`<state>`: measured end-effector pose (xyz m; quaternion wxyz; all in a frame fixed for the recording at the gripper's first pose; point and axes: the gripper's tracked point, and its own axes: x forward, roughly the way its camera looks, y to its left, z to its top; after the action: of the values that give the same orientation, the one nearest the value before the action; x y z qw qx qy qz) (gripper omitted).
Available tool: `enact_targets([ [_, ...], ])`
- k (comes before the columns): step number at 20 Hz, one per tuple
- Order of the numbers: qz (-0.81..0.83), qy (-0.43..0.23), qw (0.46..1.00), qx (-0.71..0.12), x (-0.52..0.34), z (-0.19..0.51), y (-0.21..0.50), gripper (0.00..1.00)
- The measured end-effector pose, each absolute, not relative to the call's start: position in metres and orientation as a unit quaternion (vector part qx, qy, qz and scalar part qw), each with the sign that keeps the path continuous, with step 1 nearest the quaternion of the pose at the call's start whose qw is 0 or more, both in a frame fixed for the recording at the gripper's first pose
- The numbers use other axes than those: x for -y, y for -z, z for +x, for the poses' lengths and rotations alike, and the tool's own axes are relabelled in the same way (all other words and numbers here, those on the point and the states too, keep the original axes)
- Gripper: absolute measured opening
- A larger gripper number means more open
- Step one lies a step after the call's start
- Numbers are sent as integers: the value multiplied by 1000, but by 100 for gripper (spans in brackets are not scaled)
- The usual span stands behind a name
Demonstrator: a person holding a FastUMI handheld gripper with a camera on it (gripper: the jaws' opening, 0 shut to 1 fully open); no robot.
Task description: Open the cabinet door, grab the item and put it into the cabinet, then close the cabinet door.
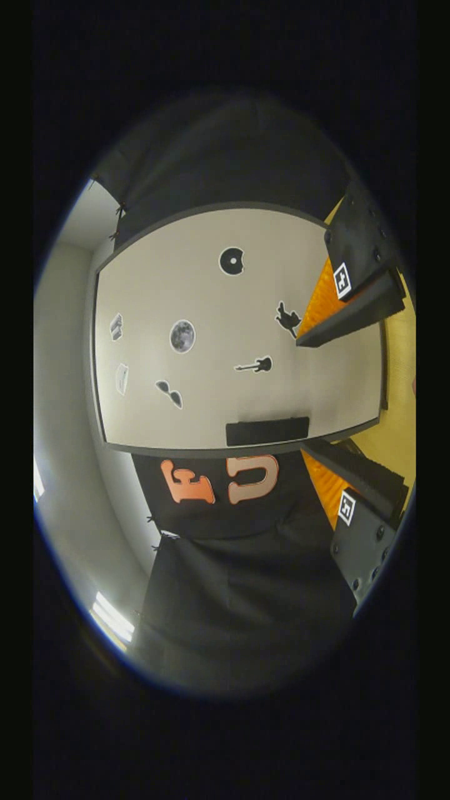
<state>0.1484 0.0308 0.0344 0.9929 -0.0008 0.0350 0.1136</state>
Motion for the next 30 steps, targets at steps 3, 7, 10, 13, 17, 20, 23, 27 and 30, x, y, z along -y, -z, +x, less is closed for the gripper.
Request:
enact_targets([
  [3,-19,-108,993,-32,-21,115,-33,96],
  [7,-23,-99,994,-30,-10,76,-35,95],
  [10,-22,-83,996,-22,4,52,-38,94],
  [13,-22,-69,997,-21,14,31,-43,94],
  [17,-34,-49,998,-23,34,16,-45,94],
  [20,-34,-34,999,-22,43,12,-47,94],
  [23,-25,-16,999,-28,53,12,-44,94],
  [27,-12,-2,999,-35,62,9,-40,94],
  [30,-6,3,999,-37,64,9,-38,94],
])
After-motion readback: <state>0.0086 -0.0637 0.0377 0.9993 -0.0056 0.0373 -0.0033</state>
